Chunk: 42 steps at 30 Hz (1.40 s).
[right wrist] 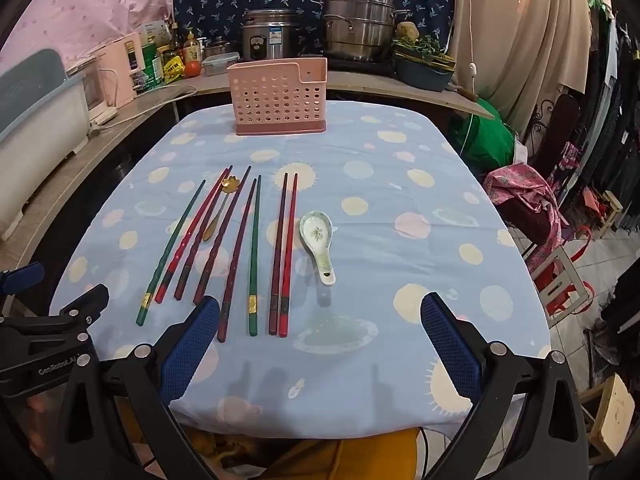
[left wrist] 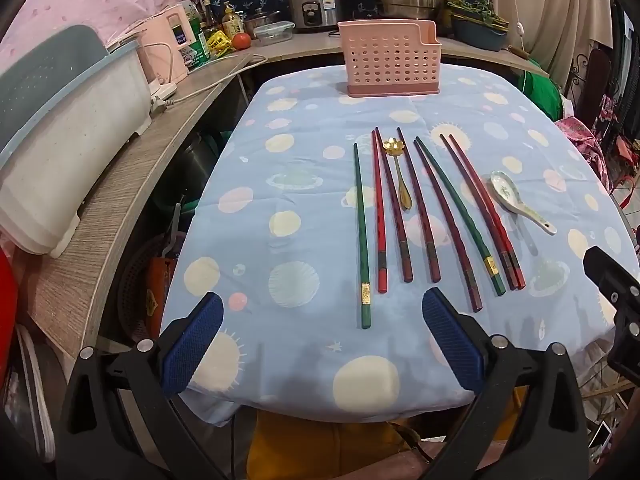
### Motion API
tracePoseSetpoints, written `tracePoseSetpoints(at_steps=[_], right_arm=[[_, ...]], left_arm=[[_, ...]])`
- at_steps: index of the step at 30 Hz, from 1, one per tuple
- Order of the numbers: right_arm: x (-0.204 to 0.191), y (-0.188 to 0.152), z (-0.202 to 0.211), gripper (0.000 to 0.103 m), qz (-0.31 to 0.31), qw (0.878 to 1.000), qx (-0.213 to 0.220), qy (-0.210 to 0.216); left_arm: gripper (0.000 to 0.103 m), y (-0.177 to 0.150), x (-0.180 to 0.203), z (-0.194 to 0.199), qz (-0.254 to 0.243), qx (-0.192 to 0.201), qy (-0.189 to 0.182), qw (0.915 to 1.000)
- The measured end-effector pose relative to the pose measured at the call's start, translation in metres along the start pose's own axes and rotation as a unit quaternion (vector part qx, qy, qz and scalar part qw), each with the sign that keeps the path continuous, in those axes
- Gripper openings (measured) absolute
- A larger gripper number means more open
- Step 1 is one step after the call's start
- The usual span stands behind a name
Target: Organize utensils
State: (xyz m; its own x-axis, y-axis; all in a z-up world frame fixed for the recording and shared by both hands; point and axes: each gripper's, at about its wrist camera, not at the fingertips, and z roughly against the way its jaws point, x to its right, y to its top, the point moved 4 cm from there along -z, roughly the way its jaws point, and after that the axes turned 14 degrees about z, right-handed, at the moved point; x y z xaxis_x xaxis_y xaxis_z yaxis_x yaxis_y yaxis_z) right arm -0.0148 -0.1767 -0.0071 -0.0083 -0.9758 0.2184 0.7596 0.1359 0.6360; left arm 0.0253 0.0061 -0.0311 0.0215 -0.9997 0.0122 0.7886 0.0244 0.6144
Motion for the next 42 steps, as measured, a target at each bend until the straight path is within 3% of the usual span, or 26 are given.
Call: tracePoseSetpoints(at_steps=[42], right_arm=[[0.002, -0.001, 0.004, 0.096, 0.013, 1.0, 0.006, 0.007]], left_arm=[[0.095, 0.001, -0.007, 0.005, 0.007, 0.004, 0.0, 1.0]])
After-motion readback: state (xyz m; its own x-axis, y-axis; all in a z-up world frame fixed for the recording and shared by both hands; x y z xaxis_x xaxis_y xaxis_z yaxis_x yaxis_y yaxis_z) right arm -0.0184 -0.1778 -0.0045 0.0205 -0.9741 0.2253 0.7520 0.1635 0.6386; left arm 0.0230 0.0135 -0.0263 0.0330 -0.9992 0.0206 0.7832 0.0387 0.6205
